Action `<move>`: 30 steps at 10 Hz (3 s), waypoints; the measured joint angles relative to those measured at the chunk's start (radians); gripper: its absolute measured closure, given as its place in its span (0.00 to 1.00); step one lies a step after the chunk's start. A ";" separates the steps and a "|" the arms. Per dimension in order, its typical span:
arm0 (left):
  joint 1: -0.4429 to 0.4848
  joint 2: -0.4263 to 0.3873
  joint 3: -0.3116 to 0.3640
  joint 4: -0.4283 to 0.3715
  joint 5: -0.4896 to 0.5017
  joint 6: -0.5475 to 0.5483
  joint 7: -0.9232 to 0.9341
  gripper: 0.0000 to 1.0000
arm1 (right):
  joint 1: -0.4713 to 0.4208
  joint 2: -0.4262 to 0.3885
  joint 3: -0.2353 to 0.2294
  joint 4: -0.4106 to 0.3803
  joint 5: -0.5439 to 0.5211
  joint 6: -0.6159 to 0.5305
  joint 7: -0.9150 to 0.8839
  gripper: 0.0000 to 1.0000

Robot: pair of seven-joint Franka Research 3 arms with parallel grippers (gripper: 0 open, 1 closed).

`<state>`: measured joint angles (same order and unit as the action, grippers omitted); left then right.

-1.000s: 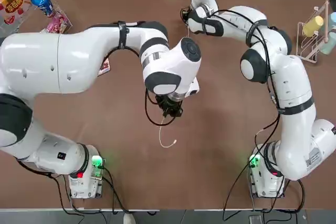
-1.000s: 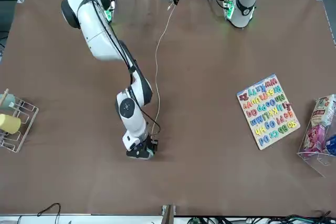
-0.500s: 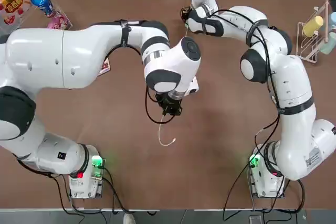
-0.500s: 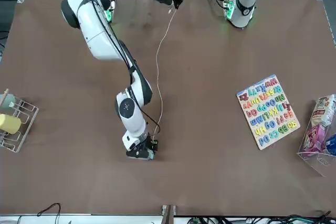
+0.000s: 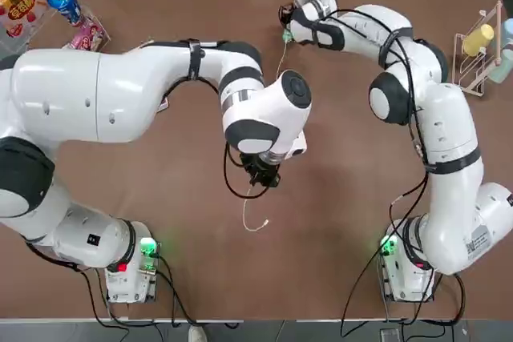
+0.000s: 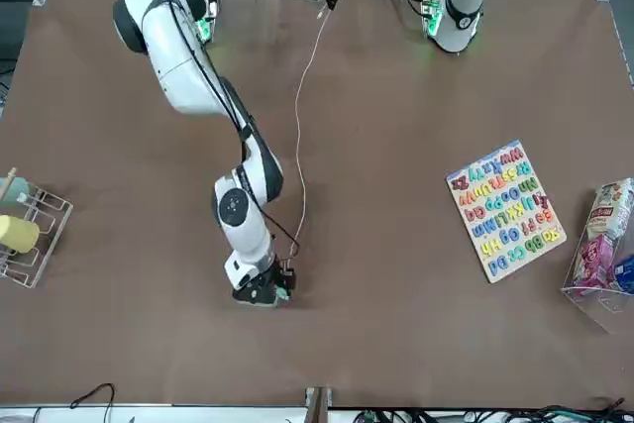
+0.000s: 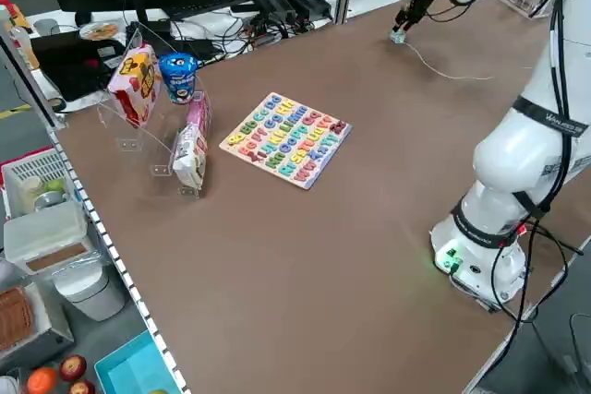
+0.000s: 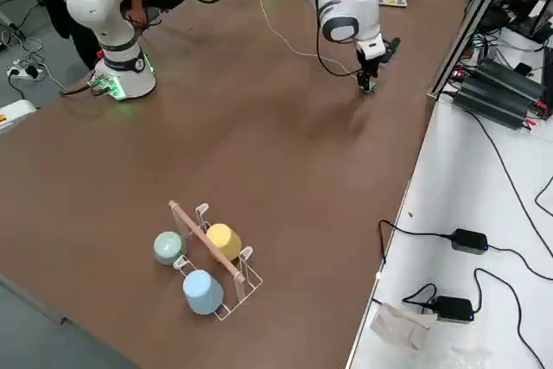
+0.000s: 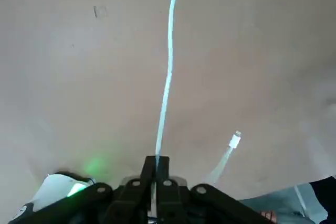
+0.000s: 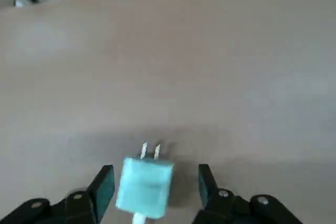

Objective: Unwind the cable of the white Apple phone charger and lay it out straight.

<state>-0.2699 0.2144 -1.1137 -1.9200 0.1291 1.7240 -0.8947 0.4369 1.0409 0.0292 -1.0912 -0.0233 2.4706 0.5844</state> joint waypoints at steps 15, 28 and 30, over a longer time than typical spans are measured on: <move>0.385 -0.013 0.022 0.200 0.010 -0.058 -0.140 0.00 | -0.266 -0.187 0.070 0.018 0.033 -0.440 -0.653 0.00; 0.657 -0.053 0.406 0.295 0.042 -0.042 0.314 0.00 | -0.458 -0.924 0.025 -0.433 0.070 -0.825 -0.516 0.00; 0.510 -0.063 0.622 0.308 -0.010 -0.039 0.430 0.00 | -0.452 -0.930 0.028 -0.458 0.070 -0.796 -0.505 0.00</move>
<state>0.2403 0.1517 -0.4916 -1.6122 0.1187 1.6854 -0.4646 -0.0150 0.1110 0.0569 -1.5489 0.0471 1.6749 0.0791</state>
